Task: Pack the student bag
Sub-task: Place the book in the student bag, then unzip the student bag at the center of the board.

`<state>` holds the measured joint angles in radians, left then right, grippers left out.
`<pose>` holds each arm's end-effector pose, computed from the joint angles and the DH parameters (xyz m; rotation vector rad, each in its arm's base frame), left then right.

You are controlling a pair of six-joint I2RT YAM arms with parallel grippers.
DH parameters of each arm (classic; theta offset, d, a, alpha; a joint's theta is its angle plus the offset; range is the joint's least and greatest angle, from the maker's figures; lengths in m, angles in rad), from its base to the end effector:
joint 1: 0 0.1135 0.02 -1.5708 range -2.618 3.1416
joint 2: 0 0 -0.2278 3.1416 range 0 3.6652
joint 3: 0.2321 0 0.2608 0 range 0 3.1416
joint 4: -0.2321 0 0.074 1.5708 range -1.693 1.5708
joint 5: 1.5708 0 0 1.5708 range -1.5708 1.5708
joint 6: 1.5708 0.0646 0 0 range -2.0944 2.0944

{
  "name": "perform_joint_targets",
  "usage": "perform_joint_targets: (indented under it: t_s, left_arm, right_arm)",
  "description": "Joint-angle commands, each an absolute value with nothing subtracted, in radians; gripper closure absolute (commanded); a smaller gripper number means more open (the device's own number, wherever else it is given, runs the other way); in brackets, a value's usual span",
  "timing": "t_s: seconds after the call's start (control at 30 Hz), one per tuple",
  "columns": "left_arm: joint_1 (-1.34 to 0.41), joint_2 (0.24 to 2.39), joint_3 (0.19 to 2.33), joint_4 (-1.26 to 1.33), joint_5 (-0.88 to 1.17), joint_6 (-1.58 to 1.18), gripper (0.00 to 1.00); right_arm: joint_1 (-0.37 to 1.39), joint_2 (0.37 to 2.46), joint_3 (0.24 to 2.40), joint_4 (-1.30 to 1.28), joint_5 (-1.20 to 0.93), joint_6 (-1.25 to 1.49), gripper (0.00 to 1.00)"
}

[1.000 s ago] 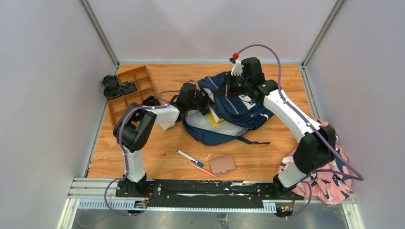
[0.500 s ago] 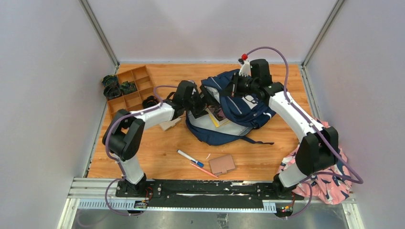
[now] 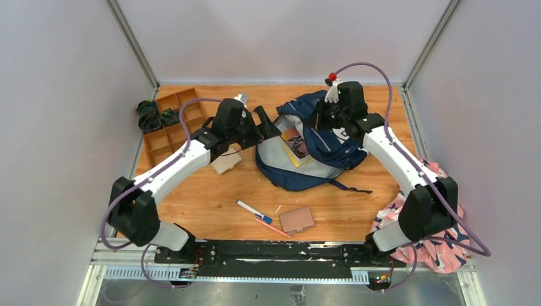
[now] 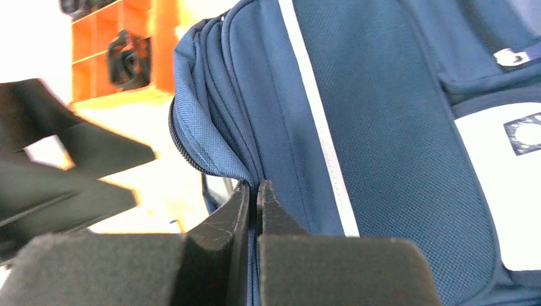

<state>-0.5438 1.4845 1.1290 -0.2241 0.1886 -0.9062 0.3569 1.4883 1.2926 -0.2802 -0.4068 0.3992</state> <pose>0.3139 -0.2040 0.2331 -0.3021 2.3087 -0.9983 0.3475 0.1568 0.2889 -0.2201 2.1107 0.8774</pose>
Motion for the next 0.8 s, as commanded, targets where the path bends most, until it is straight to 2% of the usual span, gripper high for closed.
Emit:
perform_joint_targets:
  t_s: [0.0, 0.23, 0.27, 0.33, 0.37, 0.43, 0.57, 0.77]
  left_arm:
    - [-0.538, 1.381, 1.149, -0.367, 0.099, -0.757, 0.04]
    - [-0.537, 1.319, 1.103, -0.411, 0.064, -0.713, 0.04]
    - [-0.537, 1.308, 1.089, -0.401, 0.070, -0.715, 0.04]
    - [-0.537, 1.290, 1.066, -0.387, 0.083, -0.713, 0.04]
    - [-0.537, 1.280, 1.060, -0.385, 0.087, -0.709, 0.04]
    - [-0.538, 1.273, 1.058, -0.394, 0.092, -0.694, 0.04]
    - [-0.538, 1.264, 1.063, -0.397, 0.092, -0.654, 0.04]
    - [-0.540, 1.327, 1.080, -0.337, 0.100, -0.610, 0.04]
  right_arm:
    - [0.328, 1.478, 1.268, -0.298, -0.016, 0.281, 1.00]
    - [0.392, 1.561, 1.301, -0.298, -0.128, 0.293, 0.98]
    - [0.415, 1.566, 1.286, -0.298, -0.131, 0.290, 0.93]
    - [0.450, 1.580, 1.253, -0.287, -0.188, 0.285, 0.65]
    - [0.464, 1.588, 1.246, -0.298, -0.219, 0.283, 0.56]
    - [0.474, 1.587, 1.253, -0.353, -0.255, 0.283, 0.45]
    - [0.465, 1.465, 1.215, -0.397, -0.196, 0.256, 0.35]
    - [0.345, 1.214, 1.034, -0.407, -0.069, 0.331, 0.34]
